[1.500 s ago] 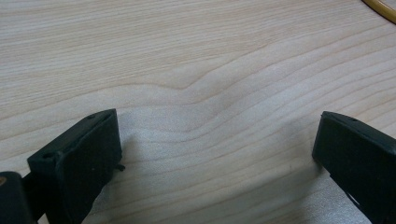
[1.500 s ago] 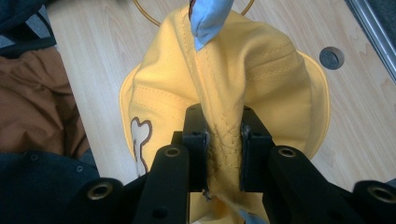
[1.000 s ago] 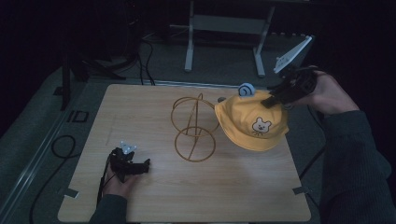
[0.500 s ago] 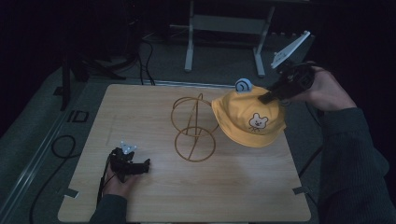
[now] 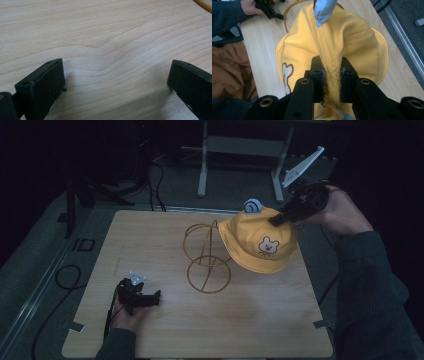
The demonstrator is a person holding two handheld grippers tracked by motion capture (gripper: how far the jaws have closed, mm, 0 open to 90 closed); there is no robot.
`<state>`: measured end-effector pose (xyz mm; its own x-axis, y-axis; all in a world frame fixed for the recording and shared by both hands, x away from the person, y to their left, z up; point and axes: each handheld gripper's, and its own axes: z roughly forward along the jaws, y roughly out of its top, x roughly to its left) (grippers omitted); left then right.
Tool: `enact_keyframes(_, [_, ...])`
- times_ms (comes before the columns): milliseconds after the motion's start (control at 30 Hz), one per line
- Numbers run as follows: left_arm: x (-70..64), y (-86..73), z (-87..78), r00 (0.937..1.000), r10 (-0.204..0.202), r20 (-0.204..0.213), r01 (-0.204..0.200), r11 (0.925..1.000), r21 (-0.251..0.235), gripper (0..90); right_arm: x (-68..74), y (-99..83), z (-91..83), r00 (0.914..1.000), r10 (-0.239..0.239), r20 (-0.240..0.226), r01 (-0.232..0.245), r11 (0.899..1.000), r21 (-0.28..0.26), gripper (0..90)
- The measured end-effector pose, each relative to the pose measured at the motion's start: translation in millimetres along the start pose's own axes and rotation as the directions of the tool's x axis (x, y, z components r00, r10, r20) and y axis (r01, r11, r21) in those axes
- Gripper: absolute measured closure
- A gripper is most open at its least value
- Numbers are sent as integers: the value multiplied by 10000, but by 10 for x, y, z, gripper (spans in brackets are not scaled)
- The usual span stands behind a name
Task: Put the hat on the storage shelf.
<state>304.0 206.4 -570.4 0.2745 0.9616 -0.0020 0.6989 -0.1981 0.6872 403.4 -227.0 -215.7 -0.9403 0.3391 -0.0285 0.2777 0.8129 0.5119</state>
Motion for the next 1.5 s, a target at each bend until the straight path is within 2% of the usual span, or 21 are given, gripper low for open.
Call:
enact_keyframes(267, [0,0,0,10000,2,0,-2,10000,1,12,10,108,22,9999,-116,45,117,9998,-153,772])
enact_keyframes(933, [0,0,0,10000,1,1,-1,10000,2,12,-11,228,74,10000,-20,61,23,9984,-560,772])
enact_keyframes(1500, [0,0,0,10000,9,2,-9,10000,-3,12,12,349,179,9998,-188,68,194,9955,-926,771])
